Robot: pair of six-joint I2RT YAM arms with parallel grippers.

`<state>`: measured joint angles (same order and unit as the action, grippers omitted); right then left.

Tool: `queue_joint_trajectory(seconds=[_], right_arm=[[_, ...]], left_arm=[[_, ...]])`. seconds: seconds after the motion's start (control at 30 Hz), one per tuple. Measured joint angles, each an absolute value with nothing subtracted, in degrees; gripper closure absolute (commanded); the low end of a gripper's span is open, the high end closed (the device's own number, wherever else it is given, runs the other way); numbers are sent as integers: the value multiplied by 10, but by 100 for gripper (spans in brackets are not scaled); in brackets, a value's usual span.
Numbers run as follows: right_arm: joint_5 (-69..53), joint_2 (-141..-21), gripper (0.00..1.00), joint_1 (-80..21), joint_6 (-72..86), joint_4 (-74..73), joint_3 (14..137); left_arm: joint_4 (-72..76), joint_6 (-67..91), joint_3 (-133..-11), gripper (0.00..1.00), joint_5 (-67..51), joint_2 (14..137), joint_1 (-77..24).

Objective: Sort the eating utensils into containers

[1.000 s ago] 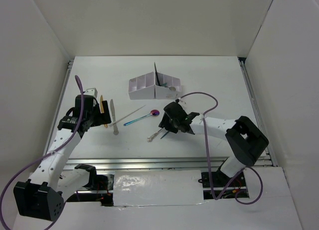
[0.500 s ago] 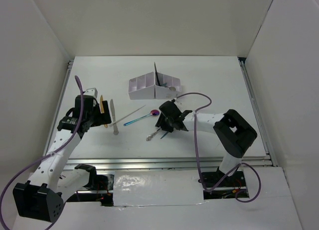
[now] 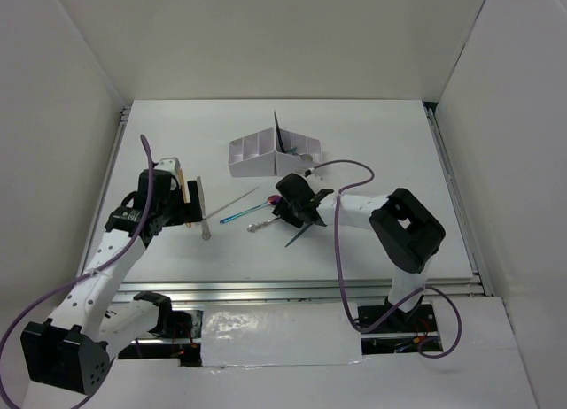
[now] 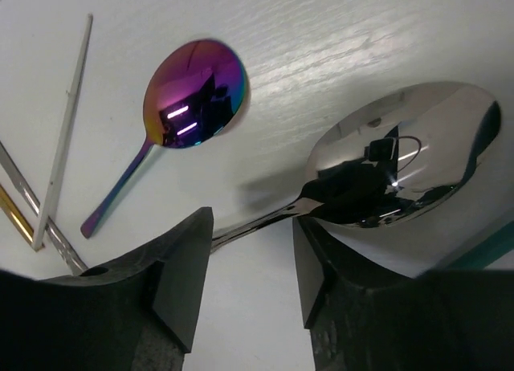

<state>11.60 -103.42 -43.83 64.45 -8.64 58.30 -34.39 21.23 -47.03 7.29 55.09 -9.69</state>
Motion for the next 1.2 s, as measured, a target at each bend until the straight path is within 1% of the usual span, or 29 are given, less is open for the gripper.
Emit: queue_joint_trajectory(seconds=[0.1, 0.27, 0.47, 0.7, 0.73, 0.8, 0.83, 1.0, 1.2], right_arm=[[141, -1033, 40, -437, 669, -95, 585], [159, -1031, 41, -427, 690, -98, 585], [182, -1046, 53, -423, 701, -133, 610], [206, -1053, 63, -420, 724, -151, 618], [208, -1054, 69, -418, 726, -156, 620], [212, -1054, 74, -417, 728, -162, 620], [214, -1054, 79, -416, 730, -165, 620], [223, -1053, 83, -416, 734, -166, 620], [236, -1038, 97, -415, 721, -172, 609]], left_arm=[[-344, 213, -470, 1, 74, 551, -116], [-344, 213, -470, 1, 76, 551, -137], [-344, 213, -470, 1, 77, 558, -137], [-344, 213, -470, 1, 76, 567, -138], [-344, 213, -470, 1, 76, 567, -138], [-344, 213, -470, 1, 76, 567, -138], [-344, 213, -470, 1, 76, 567, -138], [-344, 213, -470, 1, 76, 568, -138], [-344, 213, -470, 1, 76, 569, -138]])
